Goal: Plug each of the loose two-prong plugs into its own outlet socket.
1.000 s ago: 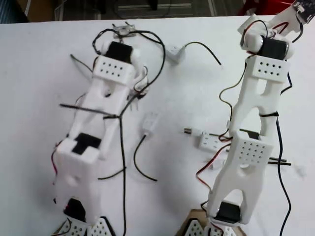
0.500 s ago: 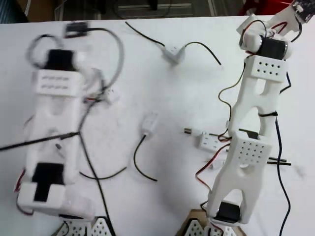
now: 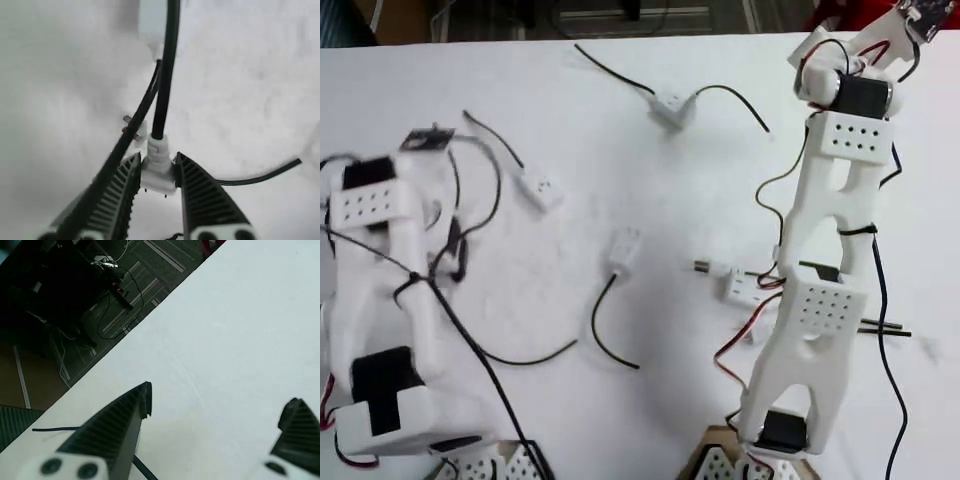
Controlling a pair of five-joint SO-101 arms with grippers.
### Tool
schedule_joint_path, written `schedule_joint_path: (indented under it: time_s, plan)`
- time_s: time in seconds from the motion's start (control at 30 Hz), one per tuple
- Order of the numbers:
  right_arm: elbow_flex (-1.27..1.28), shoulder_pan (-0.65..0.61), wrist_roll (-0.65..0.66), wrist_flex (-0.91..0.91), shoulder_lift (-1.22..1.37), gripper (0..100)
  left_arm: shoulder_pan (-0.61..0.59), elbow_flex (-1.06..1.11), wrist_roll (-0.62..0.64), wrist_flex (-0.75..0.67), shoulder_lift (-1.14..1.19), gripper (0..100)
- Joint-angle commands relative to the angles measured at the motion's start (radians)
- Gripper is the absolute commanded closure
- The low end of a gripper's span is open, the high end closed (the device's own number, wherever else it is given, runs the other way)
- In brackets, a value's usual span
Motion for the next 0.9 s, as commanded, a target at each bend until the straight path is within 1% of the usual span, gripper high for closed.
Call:
schedule_joint_path:
  time_s: [0.0,0.13,0.2,0.27,0.4,0.5,0.63,0.77,0.87]
  plan:
    - [-0.041,-0.008,0.002,0.007,-0.022,60.8,-0.071,0.157,-0.081,-0.212,-0.047,97]
    - [-0.041,-0.021,0.008,0.008,-0.022,60.8,-0.110,0.328,-0.244,-0.433,-0.047,97]
    - [-0.041,-0.024,0.009,0.008,-0.022,60.8,-0.128,0.393,-0.307,-0.506,-0.047,96]
    - [-0.041,-0.024,0.009,0.008,-0.022,60.8,-0.157,0.434,-0.354,-0.554,-0.047,93]
    - [-0.041,-0.024,0.009,0.008,-0.022,60.8,-0.232,0.459,-0.427,-0.601,-0.047,82]
    - [-0.041,-0.024,0.009,0.008,-0.021,60.8,-0.263,0.459,-0.473,-0.601,-0.047,76]
    - [-0.041,-0.024,0.009,0.008,-0.018,60.8,-0.275,0.470,-0.511,-0.600,-0.045,76]
    - [-0.041,-0.024,0.009,0.008,-0.021,60.8,-0.275,0.499,-0.600,-0.603,-0.045,75]
    - [-0.041,-0.024,0.009,0.008,-0.022,60.8,-0.274,0.500,-0.592,-0.634,-0.047,75]
